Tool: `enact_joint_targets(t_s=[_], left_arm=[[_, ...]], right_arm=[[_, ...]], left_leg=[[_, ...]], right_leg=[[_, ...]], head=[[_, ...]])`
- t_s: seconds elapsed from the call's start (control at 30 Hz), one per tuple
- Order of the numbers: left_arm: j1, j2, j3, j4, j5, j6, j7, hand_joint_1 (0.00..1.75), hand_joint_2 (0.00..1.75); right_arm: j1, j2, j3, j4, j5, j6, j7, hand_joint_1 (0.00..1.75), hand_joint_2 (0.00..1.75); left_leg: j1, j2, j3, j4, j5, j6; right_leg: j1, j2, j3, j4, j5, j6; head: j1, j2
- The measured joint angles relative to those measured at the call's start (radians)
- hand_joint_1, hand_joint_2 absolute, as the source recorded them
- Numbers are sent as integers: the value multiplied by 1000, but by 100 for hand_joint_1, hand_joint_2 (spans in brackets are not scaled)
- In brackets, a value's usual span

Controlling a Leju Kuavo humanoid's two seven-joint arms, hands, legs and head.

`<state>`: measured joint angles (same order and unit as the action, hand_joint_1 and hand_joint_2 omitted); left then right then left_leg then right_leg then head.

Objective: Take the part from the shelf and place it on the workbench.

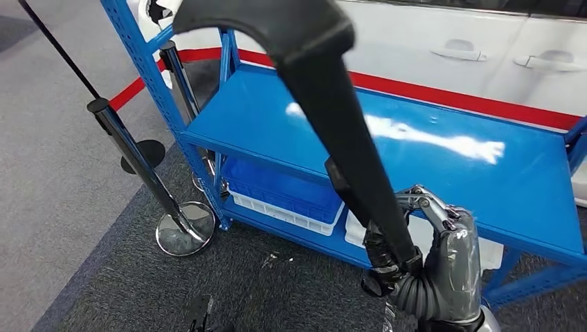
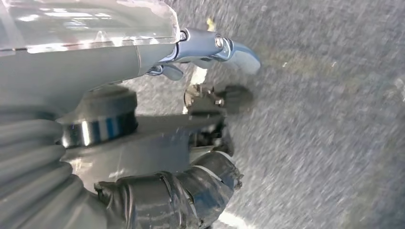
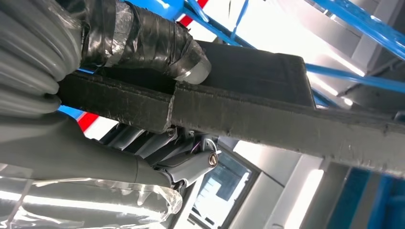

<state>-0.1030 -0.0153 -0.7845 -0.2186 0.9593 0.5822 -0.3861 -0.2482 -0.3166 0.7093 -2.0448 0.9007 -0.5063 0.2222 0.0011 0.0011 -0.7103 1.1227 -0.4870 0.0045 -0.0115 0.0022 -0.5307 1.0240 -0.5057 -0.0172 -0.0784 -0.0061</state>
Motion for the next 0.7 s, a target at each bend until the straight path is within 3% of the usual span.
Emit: enact_joint_targets(t_s=[0.07,0.1,0.17,0.2,0.23,0.3,0.37,0.43,0.47,0.5,0.57,0.6,0.63,0.67,0.7], left_arm=[[-1,0,0,0,0,0,0,0,175],[-2,0,0,0,0,0,0,0,175],[-2,0,0,0,0,0,0,0,175],[-3,0,0,0,0,-1,0,0,175],[-4,2,0,0,1,-1,1,0,175],[-7,5,0,0,1,-3,1,0,175],[-8,6,0,0,3,-6,0,0,175],[-7,6,-1,0,4,-10,0,0,175],[-6,6,-1,0,4,-12,0,0,175],[-6,5,-1,0,4,-15,0,0,175],[-6,5,-1,0,4,-20,0,0,175],[-6,4,-1,0,4,-23,0,0,175],[-6,3,-1,0,4,-25,0,0,175],[-5,3,-1,0,4,-26,0,0,175],[-5,3,-1,0,4,-26,1,0,175]], right_arm=[[1,0,0,-3,0,1,0,175,175],[2,0,0,-4,0,1,0,175,175],[2,0,0,-4,0,2,0,175,175],[2,0,0,-4,0,2,0,175,175],[2,0,0,-5,-1,2,0,175,175],[2,0,0,-6,-5,1,0,175,175],[2,0,0,-6,-12,0,-1,175,175],[2,0,0,-6,-22,0,-1,175,175],[2,0,0,-5,-27,0,-1,175,175],[2,0,0,-5,-32,-1,-1,175,175],[2,0,0,-3,-42,-1,-1,175,175],[2,0,0,-2,-47,-1,-1,175,175],[2,0,0,-1,-51,-1,-2,175,175],[3,0,0,-1,-54,-1,-2,175,175],[2,0,-1,0,-56,-1,-2,175,175]], left_leg=[[1,0,-21,123,-94,-6],[1,0,-21,173,-106,-5],[-2,0,18,187,-65,5],[-6,-1,62,143,-39,17],[-13,-1,121,72,-30,33],[-25,0,226,-80,-51,55],[-35,-1,261,-150,-59,59],[-33,2,255,-170,-28,60],[-30,5,248,-179,-12,63],[-26,8,237,-183,3,63],[-23,9,201,-171,22,64],[-21,10,180,-161,30,61],[-16,11,156,-149,38,57],[-11,11,131,-134,44,51],[-5,10,106,-117,50,45]], right_leg=[[5,-1,-29,2,24,-7],[8,-1,-45,4,36,-8],[18,-2,-79,7,60,-11],[22,-1,-94,8,71,-12],[26,-1,-105,8,81,-12],[27,-3,-115,6,100,-8],[19,-7,-117,-3,119,0],[14,-6,-123,-2,114,11],[13,-4,-131,16,86,17],[11,-3,-143,52,40,24],[3,-2,-168,169,-54,37],[-2,-2,-174,225,-73,44],[-6,-2,-170,259,-66,51],[-11,-2,-152,261,-41,59],[-17,-1,-119,232,-12,68]], head=[[-3,0],[-3,0],[-3,0],[-3,0],[-2,0],[-2,0],[-3,0],[-4,0],[-2,0],[0,0],[3,0],[3,0],[3,0],[3,0],[3,0]])
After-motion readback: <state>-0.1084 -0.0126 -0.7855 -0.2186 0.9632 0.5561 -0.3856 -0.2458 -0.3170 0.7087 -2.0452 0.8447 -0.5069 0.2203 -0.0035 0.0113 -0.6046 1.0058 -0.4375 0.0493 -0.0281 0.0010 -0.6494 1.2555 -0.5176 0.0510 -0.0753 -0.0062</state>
